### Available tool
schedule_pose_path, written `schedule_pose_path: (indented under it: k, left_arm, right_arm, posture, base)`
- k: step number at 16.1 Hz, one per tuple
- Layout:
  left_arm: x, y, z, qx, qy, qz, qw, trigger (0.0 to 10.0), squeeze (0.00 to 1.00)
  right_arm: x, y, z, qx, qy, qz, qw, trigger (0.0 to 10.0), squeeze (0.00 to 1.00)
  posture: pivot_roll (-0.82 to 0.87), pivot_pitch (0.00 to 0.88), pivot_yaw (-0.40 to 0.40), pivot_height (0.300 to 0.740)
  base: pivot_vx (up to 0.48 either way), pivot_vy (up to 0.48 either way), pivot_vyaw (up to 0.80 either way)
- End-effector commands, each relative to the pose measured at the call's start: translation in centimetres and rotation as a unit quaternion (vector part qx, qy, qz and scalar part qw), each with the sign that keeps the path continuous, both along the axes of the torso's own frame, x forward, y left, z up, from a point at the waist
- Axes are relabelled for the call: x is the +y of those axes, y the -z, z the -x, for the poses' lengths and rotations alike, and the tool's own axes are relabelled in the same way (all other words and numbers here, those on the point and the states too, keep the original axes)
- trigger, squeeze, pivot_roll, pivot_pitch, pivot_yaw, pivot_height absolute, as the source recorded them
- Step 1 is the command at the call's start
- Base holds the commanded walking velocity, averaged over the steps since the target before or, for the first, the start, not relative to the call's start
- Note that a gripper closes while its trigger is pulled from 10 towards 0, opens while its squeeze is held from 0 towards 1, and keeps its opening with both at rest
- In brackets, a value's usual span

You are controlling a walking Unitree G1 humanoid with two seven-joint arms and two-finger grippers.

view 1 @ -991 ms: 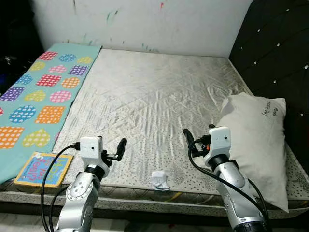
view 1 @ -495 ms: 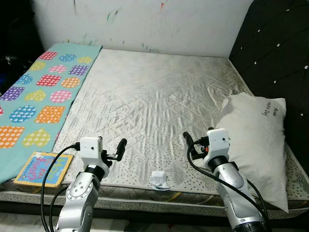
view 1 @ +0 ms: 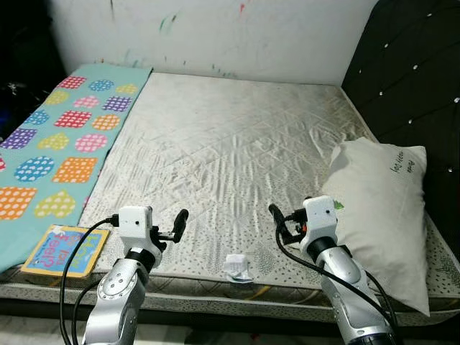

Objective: Clean up the room

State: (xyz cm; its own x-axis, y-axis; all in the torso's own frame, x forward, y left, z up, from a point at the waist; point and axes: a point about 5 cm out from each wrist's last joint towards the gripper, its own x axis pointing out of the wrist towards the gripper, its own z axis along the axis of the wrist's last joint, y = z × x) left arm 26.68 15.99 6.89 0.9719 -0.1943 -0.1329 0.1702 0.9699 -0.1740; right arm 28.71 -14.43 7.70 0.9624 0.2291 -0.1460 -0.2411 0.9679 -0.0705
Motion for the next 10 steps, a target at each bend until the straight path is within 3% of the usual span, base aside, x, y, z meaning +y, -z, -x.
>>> schedule_pose_path:
  k: [1,6,10]
  left_arm:
    - [-0.11,-0.21,0.06,-0.001,0.0,-0.002,1.0,10.0,0.0]
    - [-0.15,-0.29,0.07,-0.003,0.001,-0.002,1.0,10.0,0.0]
    - [-0.22,-0.59,-0.09,-0.012,-0.002,0.007,1.0,10.0,0.0]
  right_arm:
    - [-0.09,-0.13,0.02,0.001,-0.004,0.003,1.0,10.0,0.0]
    - [0.04,-0.16,0.05,0.001,-0.012,-0.001,1.0,10.0,0.0]
    - [-0.1,-0.28,-0.13,-0.001,-0.012,0.005,1.0,10.0,0.0]
  posture:
    - [-0.11,0.006,-0.06,0.689]
    - [-0.11,0.005,-0.06,0.642]
    - [-0.11,0.01,-0.065,0.642]
  base:
    - [0.0,0.0,0.0]
    - [0.0,0.0,0.0]
    - [0.0,0.0,0.0]
